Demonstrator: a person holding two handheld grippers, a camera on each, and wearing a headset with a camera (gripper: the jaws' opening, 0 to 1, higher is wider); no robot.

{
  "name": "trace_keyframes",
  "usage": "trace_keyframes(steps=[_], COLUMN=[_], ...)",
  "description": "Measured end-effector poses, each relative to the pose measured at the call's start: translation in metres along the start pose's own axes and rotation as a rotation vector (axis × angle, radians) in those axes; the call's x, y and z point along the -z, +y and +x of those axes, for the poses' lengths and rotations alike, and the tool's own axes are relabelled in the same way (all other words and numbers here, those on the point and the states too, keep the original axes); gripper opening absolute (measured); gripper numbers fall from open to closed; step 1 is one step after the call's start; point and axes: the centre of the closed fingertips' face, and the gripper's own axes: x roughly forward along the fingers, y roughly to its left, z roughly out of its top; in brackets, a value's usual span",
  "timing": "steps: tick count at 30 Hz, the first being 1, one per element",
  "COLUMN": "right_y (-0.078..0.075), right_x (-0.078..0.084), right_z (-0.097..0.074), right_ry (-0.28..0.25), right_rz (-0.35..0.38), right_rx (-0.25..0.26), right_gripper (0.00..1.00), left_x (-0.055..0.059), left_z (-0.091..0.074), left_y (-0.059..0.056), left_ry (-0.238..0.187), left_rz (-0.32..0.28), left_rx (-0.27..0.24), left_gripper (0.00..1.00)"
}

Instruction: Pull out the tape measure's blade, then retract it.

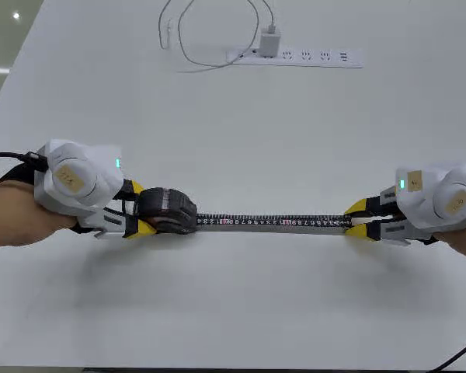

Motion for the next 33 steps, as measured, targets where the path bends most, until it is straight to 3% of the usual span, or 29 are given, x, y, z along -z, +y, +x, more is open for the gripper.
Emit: trace_keyframes(steps=[33], right_y=[-0.0014], right_x=[0.0027], right_z=[-0.0011], right_ry=[0.035], right_rz=[0.003], right_rx=[-0.005], right_gripper=[0.09], left_x=[-0.0014], left_z=[0.0004], left_y=[-0.0003], left_ry=[0.016], left_rz=[-0.011], left_rx=[-0.012], left_gripper=[0.27])
